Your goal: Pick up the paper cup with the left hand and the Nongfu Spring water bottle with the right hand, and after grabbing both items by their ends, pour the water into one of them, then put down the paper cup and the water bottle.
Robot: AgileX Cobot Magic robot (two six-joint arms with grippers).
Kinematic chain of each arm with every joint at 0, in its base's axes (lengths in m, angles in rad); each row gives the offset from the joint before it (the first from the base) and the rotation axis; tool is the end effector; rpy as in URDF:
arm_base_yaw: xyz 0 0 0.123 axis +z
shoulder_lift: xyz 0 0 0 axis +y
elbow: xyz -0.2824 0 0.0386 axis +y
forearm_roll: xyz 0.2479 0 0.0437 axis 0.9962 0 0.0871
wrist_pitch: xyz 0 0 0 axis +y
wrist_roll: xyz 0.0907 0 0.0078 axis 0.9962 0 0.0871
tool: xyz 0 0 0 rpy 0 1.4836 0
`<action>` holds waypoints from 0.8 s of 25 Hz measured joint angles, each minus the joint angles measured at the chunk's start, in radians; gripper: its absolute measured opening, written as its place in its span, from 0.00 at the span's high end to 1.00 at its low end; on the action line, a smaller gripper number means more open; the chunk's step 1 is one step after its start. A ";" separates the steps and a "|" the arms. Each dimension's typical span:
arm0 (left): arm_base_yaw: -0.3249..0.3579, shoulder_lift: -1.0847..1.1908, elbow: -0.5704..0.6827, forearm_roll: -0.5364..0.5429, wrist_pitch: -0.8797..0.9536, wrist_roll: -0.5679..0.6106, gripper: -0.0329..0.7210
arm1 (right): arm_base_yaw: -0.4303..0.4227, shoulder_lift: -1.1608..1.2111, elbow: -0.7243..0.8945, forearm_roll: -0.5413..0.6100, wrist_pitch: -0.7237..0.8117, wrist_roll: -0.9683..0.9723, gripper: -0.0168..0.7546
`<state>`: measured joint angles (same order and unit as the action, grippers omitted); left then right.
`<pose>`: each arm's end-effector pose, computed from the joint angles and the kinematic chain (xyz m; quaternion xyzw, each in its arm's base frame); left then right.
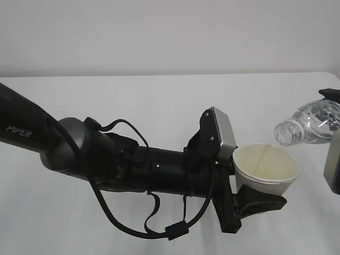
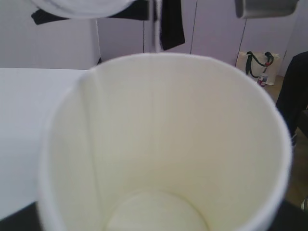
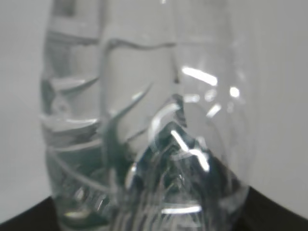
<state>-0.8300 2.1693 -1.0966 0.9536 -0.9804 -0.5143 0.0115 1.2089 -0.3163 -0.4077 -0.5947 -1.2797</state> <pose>0.2328 -0.3458 0.1195 0.5434 0.5513 -0.4607 0.4342 0.2114 0.0226 0.2131 -0.6192 0.4868 -0.3787 0.4859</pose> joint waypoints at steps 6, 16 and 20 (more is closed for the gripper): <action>0.000 0.000 0.000 -0.002 0.000 0.000 0.34 | 0.000 0.000 0.000 0.000 0.000 -0.002 0.46; 0.000 0.000 0.000 -0.011 0.000 0.000 0.34 | 0.000 0.000 0.000 0.000 -0.001 -0.008 0.46; 0.000 0.000 0.000 -0.013 0.000 0.000 0.34 | 0.000 0.000 0.000 0.000 -0.001 -0.012 0.46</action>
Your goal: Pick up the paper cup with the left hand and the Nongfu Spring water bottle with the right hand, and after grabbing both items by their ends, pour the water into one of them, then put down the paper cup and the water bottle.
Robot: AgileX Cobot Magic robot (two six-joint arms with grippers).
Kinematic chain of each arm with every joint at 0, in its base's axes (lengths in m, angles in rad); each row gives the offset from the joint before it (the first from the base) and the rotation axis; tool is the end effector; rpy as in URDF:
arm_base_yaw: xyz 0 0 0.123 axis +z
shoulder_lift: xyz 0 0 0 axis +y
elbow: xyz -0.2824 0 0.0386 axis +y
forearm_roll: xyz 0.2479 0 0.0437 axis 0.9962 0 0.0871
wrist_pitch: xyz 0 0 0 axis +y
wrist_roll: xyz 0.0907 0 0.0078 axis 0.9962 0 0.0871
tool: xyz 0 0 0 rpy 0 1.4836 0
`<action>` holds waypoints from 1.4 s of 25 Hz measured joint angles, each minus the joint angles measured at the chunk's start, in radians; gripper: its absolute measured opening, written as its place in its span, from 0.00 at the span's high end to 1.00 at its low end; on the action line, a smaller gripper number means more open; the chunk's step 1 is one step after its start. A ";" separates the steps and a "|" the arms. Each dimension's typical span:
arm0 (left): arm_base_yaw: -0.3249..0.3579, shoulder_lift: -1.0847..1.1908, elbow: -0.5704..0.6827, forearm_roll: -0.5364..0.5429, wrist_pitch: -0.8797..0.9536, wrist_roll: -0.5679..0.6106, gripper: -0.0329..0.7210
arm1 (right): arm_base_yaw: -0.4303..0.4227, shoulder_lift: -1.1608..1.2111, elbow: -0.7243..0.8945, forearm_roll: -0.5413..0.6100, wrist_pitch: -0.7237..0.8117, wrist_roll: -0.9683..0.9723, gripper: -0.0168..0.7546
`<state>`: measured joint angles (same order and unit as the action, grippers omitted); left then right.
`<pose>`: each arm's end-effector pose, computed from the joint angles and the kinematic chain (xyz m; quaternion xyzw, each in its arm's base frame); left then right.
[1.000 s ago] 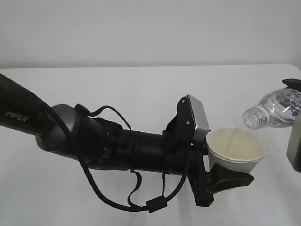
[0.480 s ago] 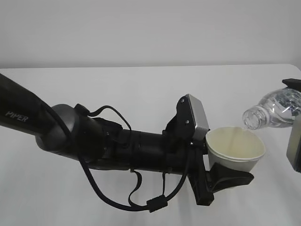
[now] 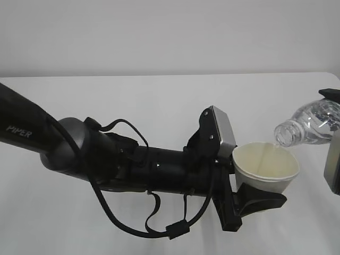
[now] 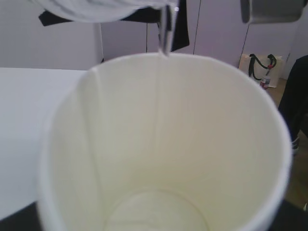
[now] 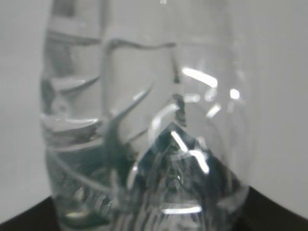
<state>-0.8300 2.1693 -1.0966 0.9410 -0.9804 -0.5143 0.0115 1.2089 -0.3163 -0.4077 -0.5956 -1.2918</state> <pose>0.2336 -0.3459 0.1199 0.5383 0.5541 -0.4611 0.4365 0.2114 0.0226 0.2132 -0.6220 0.4829 -0.3818 0.4839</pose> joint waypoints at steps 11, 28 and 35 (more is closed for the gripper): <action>0.000 0.000 0.000 -0.002 0.000 0.000 0.34 | 0.000 0.000 0.000 0.000 0.000 -0.013 0.46; 0.000 0.000 0.000 -0.007 -0.019 0.000 0.34 | 0.000 0.000 0.000 0.000 0.000 -0.014 0.46; 0.000 0.000 0.000 -0.007 -0.021 0.000 0.34 | 0.000 0.000 0.000 0.000 0.000 -0.014 0.46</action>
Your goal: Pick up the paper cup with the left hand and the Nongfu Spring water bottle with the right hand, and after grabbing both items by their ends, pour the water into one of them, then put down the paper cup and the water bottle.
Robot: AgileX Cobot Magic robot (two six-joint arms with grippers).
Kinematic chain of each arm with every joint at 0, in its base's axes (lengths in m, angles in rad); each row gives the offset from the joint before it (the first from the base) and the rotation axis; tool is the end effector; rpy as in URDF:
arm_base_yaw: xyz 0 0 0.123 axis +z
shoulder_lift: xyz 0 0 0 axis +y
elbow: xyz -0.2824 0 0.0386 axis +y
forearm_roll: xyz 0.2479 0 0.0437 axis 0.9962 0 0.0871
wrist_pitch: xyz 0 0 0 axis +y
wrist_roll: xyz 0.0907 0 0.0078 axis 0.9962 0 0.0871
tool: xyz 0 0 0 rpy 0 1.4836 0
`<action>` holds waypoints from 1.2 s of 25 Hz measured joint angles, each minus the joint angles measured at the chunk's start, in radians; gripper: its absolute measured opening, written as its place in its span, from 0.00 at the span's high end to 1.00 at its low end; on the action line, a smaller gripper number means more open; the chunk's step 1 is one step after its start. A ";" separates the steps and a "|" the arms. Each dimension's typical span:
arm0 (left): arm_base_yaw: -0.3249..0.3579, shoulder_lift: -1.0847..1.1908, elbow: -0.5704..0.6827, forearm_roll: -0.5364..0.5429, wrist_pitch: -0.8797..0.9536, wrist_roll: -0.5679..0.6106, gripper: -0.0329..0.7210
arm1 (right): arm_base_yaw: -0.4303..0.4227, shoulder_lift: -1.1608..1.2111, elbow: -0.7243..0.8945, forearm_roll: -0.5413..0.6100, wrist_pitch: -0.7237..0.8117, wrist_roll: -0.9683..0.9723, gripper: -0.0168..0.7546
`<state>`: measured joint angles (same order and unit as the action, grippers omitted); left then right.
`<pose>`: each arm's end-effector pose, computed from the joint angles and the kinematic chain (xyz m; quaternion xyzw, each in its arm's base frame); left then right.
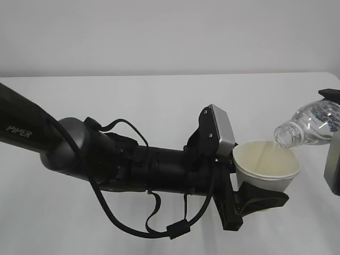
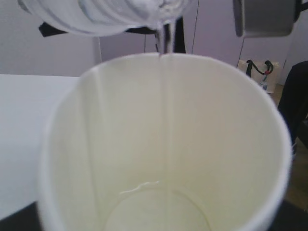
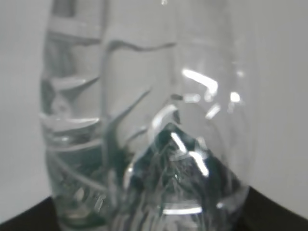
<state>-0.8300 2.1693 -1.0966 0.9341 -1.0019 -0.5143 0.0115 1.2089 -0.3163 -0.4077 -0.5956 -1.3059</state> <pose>0.2332 -0.3463 0.1219 0.5335 0.5491 -0.4692 0.4401 0.2114 0.0226 0.2132 -0.6254 0.4785 -0.3852 0.4812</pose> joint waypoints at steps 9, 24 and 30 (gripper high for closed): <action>0.000 0.000 0.000 0.000 0.000 0.000 0.34 | 0.000 0.000 0.000 0.000 0.000 -0.003 0.46; 0.000 0.000 0.000 0.000 -0.002 0.000 0.34 | 0.000 0.000 0.000 0.024 0.000 -0.024 0.46; 0.000 0.000 0.000 0.000 -0.002 0.000 0.34 | 0.000 0.000 0.000 0.026 0.000 -0.034 0.46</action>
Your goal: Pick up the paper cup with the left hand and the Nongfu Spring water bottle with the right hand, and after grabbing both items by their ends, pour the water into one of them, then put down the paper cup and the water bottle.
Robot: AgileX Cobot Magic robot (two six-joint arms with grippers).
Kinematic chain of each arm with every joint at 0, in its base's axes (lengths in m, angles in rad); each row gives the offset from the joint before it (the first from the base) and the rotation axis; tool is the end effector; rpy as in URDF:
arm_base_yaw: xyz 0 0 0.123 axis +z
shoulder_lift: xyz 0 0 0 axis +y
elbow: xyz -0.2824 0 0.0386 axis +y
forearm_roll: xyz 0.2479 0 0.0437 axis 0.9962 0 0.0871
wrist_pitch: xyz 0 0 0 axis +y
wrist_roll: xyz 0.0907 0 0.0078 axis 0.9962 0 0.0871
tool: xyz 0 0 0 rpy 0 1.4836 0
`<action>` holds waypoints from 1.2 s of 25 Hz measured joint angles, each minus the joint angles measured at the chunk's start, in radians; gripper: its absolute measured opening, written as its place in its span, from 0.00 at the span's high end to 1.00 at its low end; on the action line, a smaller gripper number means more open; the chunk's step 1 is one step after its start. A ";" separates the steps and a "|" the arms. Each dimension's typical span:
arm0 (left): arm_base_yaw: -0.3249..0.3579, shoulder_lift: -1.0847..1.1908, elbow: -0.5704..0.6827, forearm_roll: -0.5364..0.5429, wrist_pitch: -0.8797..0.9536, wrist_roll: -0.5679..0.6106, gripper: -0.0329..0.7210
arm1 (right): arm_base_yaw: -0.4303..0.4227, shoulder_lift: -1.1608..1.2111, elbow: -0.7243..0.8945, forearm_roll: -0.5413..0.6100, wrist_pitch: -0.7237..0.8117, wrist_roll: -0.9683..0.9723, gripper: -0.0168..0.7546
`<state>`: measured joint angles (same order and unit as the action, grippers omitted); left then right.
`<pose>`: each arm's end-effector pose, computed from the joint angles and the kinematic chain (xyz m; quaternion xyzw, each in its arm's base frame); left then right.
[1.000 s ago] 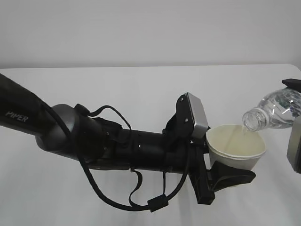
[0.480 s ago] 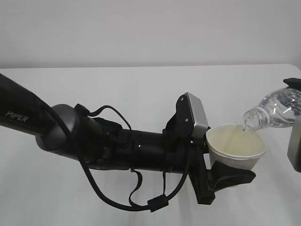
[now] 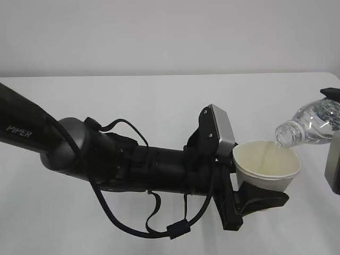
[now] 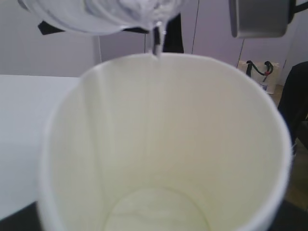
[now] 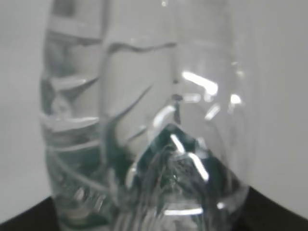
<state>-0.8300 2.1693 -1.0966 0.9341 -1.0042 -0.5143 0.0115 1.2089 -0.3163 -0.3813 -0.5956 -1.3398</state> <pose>0.2331 -0.3463 0.1220 0.5333 0.5484 -0.4700 0.4403 0.2118 0.0214 0.2135 -0.6246 0.4774 -0.3935 0.4766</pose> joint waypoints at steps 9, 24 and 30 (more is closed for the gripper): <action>0.000 0.000 0.000 -0.002 0.000 0.000 0.34 | 0.000 0.000 0.000 0.010 0.000 -0.016 0.46; 0.000 0.000 0.000 -0.002 0.000 0.000 0.34 | 0.000 0.000 0.000 0.010 -0.006 -0.017 0.46; 0.000 0.000 0.000 -0.002 0.000 0.000 0.34 | 0.000 0.000 0.000 0.010 -0.006 -0.029 0.46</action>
<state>-0.8300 2.1693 -1.0966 0.9318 -1.0042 -0.5143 0.0115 1.2089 -0.3163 -0.3714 -0.6019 -1.3684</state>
